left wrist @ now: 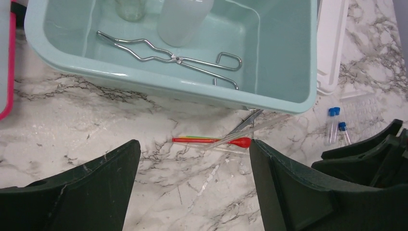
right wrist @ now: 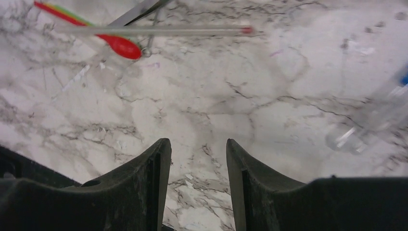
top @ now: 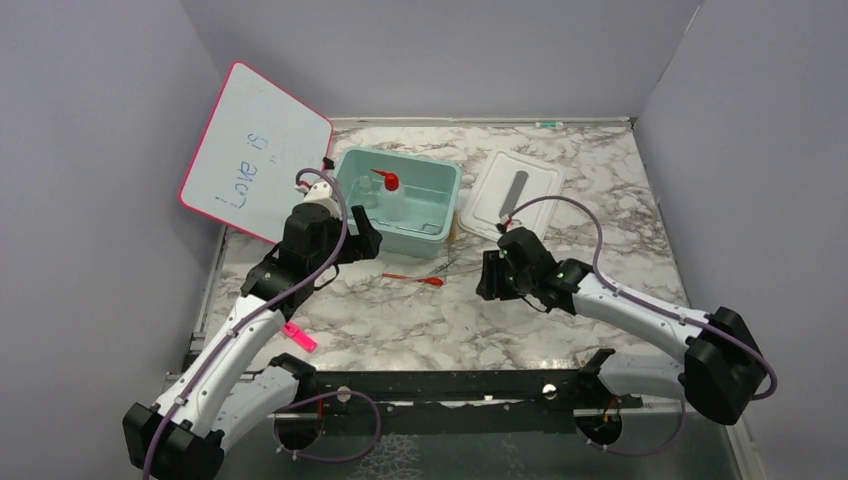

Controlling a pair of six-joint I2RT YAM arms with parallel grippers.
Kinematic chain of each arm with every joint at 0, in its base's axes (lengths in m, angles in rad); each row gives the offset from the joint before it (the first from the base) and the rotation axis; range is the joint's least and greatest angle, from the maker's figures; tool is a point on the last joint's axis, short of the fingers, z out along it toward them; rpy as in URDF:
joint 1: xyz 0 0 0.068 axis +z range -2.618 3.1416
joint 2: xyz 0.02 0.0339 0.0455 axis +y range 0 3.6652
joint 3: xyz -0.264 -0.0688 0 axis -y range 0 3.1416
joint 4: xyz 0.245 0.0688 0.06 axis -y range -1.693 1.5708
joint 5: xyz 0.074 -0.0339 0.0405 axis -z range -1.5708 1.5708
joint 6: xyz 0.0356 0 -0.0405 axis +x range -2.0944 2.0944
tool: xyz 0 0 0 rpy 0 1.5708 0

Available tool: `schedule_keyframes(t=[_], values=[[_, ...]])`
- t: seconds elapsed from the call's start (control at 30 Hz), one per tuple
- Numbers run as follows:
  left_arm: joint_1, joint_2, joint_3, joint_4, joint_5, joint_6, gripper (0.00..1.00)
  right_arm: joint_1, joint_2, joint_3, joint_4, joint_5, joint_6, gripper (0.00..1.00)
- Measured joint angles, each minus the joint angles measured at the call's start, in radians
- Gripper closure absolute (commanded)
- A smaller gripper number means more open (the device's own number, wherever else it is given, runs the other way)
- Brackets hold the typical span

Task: Organize the chemistry lab equipment

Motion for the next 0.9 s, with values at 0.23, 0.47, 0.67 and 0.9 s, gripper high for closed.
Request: schedule_keyframes(t=[0.23,0.47,0.67,0.9], values=[[0.0,-0.037,-0.023,0.024,-0.001,-0.026,0.15,0.013,0.121,-0.077,0.321,-0.194,-0.124,0.48],[0.0,-0.044,-0.02,0.027,-0.015,-0.037,0.17,0.08,0.326,-0.069,0.502,-0.219,-0.178,0.49],[0.0,-0.049,0.007,0.022,-0.045,-0.037,0.17,0.123,0.386,-0.071,0.662,-0.224,-0.197,0.51],[0.0,-0.053,0.009,0.013,-0.056,-0.037,0.18,0.146,0.453,-0.072,0.784,-0.22,-0.23,0.6]])
